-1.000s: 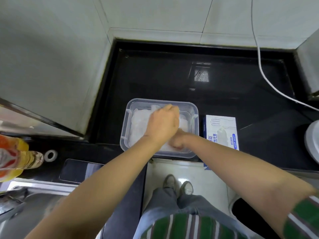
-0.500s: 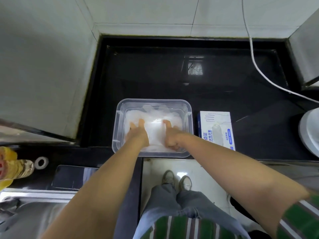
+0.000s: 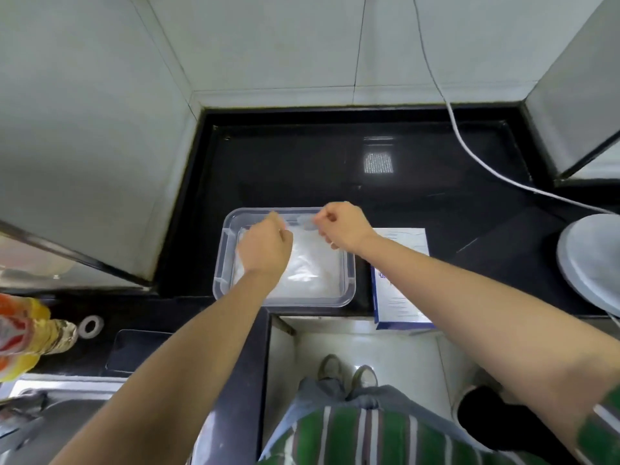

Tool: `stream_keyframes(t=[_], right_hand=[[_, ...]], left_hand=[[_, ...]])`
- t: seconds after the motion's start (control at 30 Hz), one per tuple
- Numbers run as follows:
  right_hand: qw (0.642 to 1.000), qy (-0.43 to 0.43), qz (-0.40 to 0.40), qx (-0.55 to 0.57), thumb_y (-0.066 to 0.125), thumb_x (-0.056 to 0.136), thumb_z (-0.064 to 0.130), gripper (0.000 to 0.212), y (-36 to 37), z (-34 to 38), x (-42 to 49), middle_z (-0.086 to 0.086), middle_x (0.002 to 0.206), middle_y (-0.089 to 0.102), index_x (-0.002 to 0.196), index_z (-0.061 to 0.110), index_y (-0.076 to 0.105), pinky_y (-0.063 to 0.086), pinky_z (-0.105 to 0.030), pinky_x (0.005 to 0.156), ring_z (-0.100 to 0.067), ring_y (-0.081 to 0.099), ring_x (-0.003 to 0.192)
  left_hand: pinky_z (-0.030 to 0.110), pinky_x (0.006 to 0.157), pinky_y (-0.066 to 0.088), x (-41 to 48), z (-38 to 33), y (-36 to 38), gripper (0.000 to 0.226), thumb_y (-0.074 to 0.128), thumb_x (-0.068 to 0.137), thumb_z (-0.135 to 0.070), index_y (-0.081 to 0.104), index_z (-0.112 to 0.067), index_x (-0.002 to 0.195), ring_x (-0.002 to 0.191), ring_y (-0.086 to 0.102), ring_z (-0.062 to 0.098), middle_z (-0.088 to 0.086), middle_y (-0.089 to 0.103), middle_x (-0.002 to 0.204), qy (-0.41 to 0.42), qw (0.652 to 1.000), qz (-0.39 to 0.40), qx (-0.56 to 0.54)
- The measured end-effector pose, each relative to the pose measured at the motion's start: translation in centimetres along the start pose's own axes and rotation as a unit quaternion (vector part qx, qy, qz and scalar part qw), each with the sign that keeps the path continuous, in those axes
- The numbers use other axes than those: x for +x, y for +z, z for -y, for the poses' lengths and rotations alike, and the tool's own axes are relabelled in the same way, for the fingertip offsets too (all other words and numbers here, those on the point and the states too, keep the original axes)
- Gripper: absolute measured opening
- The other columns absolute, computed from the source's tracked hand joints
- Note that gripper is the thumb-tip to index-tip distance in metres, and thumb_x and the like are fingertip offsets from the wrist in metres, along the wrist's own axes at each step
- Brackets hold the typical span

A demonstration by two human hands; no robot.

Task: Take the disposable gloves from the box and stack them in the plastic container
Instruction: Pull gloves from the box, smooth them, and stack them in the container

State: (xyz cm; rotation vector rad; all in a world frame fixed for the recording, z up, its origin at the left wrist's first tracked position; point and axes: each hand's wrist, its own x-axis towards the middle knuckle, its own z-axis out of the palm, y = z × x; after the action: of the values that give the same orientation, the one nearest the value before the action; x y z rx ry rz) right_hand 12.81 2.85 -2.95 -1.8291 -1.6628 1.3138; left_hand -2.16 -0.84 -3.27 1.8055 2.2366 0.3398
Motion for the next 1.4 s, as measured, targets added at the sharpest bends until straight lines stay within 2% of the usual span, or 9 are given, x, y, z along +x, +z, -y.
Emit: stream_keyframes(t=[0.23, 0.37, 0.5, 0.57, 0.7, 0.9, 1.03, 1.23, 1.4], right_hand=[[0.984, 0.089, -0.118, -0.102, 0.055, 0.093, 0.024, 0.015, -6.8, -7.8, -2.6, -0.006, 0.092, 0.068, 0.093, 0.012, 0.064, 0.052, -0.034, 0.073, -0.028, 0.066, 0.087], [0.966, 0.188, -0.086, -0.155, 0.061, 0.090, 0.045, 0.039, -7.6, -12.0, -4.3, -0.002, 0.098, 0.057, 0.110, 0.013, 0.051, 0.044, -0.032, 0.070, -0.027, 0.064, 0.095], [0.976, 0.158, -0.058, -0.135, 0.066, 0.087, 0.047, 0.048, -6.7, -13.8, -5.2, 0.003, 0.054, 0.046, 0.055, 0.017, 0.047, 0.034, -0.027, 0.048, -0.016, 0.044, 0.049], [0.979, 0.152, -0.070, -0.121, 0.068, 0.087, 0.034, 0.047, -6.2, -14.1, -5.1, 0.002, 0.049, 0.043, 0.048, 0.016, 0.046, 0.032, -0.026, 0.046, -0.016, 0.038, 0.046], [0.984, 0.142, -0.080, -0.076, 0.061, 0.086, 0.014, 0.033, -6.0, -14.3, -4.6, -0.001, 0.057, 0.049, 0.054, 0.014, 0.055, 0.039, -0.027, 0.053, -0.016, 0.042, 0.054], [0.974, 0.119, -0.092, 0.171, 0.061, 0.093, 0.013, 0.016, -7.9, -15.1, -4.9, -0.006, 0.087, 0.065, 0.078, 0.010, 0.065, 0.054, -0.036, 0.081, -0.019, 0.060, 0.082], [0.977, 0.136, -0.025, 0.164, 0.067, 0.089, 0.008, 0.010, -8.4, -15.1, -5.1, -0.009, 0.081, 0.062, 0.081, 0.002, 0.067, 0.051, -0.025, 0.064, -0.019, 0.058, 0.073], [0.929, -0.002, -0.106, 0.354, 0.058, 0.097, 0.015, 0.018, -10.5, -12.2, -4.6, 0.000, 0.071, 0.061, 0.080, 0.014, 0.062, 0.052, -0.026, 0.071, -0.010, 0.059, 0.068], [0.933, -0.007, -0.084, 0.350, 0.065, 0.091, 0.003, 0.013, -11.1, -12.0, -4.6, -0.014, 0.090, 0.063, 0.098, 0.008, 0.056, 0.056, -0.037, 0.080, -0.023, 0.064, 0.081]], left_hand=[[0.034, 0.065, 0.050, -1.9, -9.8, 1.6, 0.011, 0.050, 0.097, -0.019, 0.060, -0.016, 0.100, 0.073, 0.060, 0.020, -0.003, 0.058, 0.072, 0.156, 0.976, 0.093, -0.119], [0.035, 0.076, 0.050, -4.2, -13.3, 5.1, 0.024, 0.050, 0.097, -0.013, 0.053, -0.013, 0.121, 0.093, 0.062, 0.028, 0.010, 0.065, 0.103, 0.174, 0.956, 0.215, -0.093], [0.038, 0.082, 0.048, -5.7, -13.5, 8.9, 0.035, 0.046, 0.097, -0.009, 0.042, -0.006, 0.132, 0.109, 0.059, 0.035, 0.016, 0.057, 0.124, 0.133, 0.946, 0.294, -0.037], [0.036, 0.078, 0.046, -5.9, -13.1, 9.9, 0.033, 0.047, 0.097, -0.008, 0.041, -0.005, 0.129, 0.105, 0.059, 0.032, 0.015, 0.056, 0.124, 0.109, 0.942, 0.316, -0.036], [0.033, 0.070, 0.040, -5.8, -12.7, 10.5, 0.030, 0.050, 0.094, -0.004, 0.042, -0.005, 0.123, 0.086, 0.052, 0.023, 0.013, 0.058, 0.116, 0.096, 0.940, 0.322, -0.058], [0.039, 0.081, 0.053, -5.3, -12.7, 11.2, 0.031, 0.052, 0.094, -0.007, 0.044, -0.008, 0.123, 0.099, 0.061, 0.030, 0.012, 0.057, 0.118, 0.106, 0.933, 0.342, -0.048], [0.040, 0.081, 0.054, -5.1, -12.6, 11.3, 0.032, 0.052, 0.094, -0.008, 0.043, -0.007, 0.125, 0.098, 0.061, 0.029, 0.012, 0.058, 0.116, 0.114, 0.930, 0.346, -0.044], [0.036, 0.078, 0.052, -5.0, -12.4, 11.0, 0.031, 0.049, 0.097, -0.012, 0.042, -0.008, 0.127, 0.095, 0.058, 0.026, 0.011, 0.055, 0.118, 0.116, 0.919, 0.372, -0.063], [0.046, 0.088, 0.056, -4.4, -13.1, 9.5, 0.024, 0.045, 0.098, -0.012, 0.053, -0.006, 0.120, 0.095, 0.065, 0.033, 0.022, 0.063, 0.113, -0.063, 0.878, 0.390, -0.270]])
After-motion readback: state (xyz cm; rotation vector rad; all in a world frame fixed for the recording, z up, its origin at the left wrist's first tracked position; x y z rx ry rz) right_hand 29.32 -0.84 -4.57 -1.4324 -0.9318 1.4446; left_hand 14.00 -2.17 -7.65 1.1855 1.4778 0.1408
